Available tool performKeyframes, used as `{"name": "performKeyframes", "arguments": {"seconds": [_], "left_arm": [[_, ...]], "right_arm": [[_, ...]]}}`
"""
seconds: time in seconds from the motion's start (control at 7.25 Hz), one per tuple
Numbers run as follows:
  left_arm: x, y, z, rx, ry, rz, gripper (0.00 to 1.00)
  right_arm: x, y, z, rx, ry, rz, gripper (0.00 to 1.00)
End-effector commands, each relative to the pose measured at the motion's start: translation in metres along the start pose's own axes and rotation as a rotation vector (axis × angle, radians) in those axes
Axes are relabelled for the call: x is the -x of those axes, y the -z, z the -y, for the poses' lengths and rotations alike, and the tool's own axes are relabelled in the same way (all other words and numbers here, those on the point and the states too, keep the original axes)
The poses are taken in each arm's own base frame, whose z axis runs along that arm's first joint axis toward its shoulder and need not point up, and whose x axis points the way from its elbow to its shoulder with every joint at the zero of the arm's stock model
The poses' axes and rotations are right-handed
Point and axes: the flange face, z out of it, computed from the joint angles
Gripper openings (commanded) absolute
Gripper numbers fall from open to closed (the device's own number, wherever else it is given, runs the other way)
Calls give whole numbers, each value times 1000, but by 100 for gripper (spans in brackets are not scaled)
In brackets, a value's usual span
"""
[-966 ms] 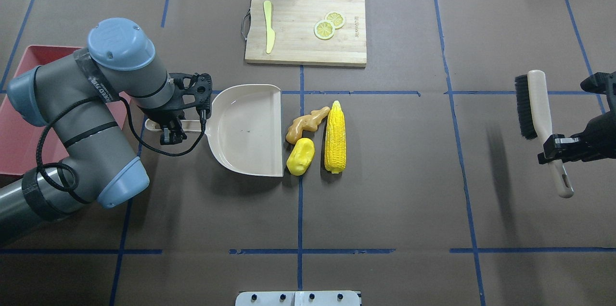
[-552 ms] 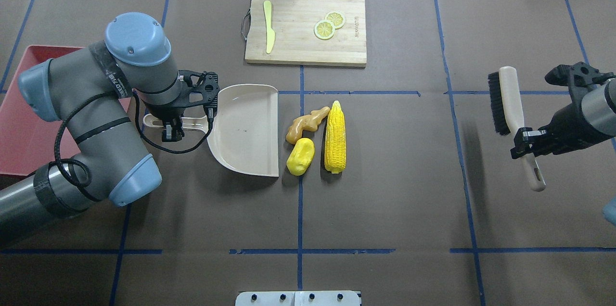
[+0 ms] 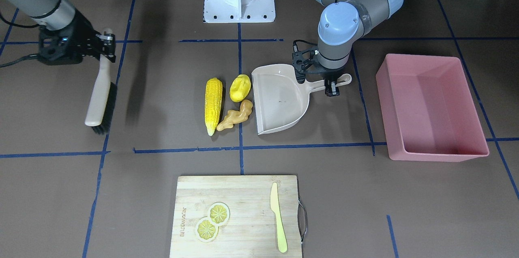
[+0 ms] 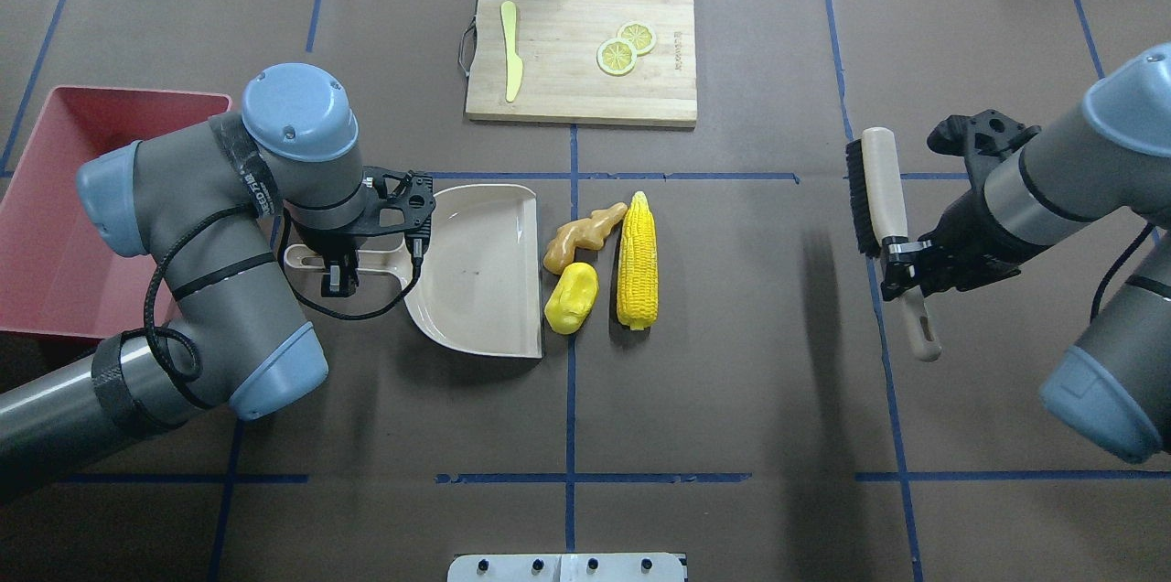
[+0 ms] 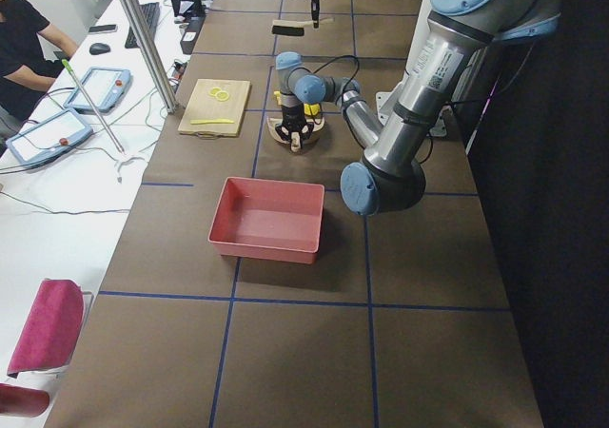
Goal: Sweep and dump trash into bin
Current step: 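Bring the brush with the right gripper behind the corn, potato and ginger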
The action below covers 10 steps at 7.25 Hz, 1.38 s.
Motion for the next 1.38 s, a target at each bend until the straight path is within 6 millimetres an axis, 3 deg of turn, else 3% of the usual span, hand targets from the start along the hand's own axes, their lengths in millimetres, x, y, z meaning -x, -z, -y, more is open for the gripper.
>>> {"name": "performKeyframes", "arguments": {"seconds": [0.0, 0.14, 0.28, 0.55, 0.83, 1.1, 1.24], "left_arm": [[0, 0, 1, 0, -1, -1, 0], [0, 0, 2, -1, -2, 0, 0], [0, 0, 2, -1, -2, 0, 0], [-1, 1, 4, -3, -4, 1, 0], [-1, 0, 4, -1, -5, 0, 0], [1, 3, 6, 4, -7, 21, 0], [1, 3, 6, 5, -6, 20, 0]], "right_arm": [[72, -19, -16, 47, 15, -80, 0], [108, -26, -27, 51, 34, -149, 0], [126, -33, -34, 15, 60, -203, 0], [130, -68, -27, 49, 75, -270, 0], [143, -100, -39, 44, 119, -326, 0], [188, -127, -27, 63, 149, -346, 0], [204, -132, -36, 62, 175, -344, 0]]}}
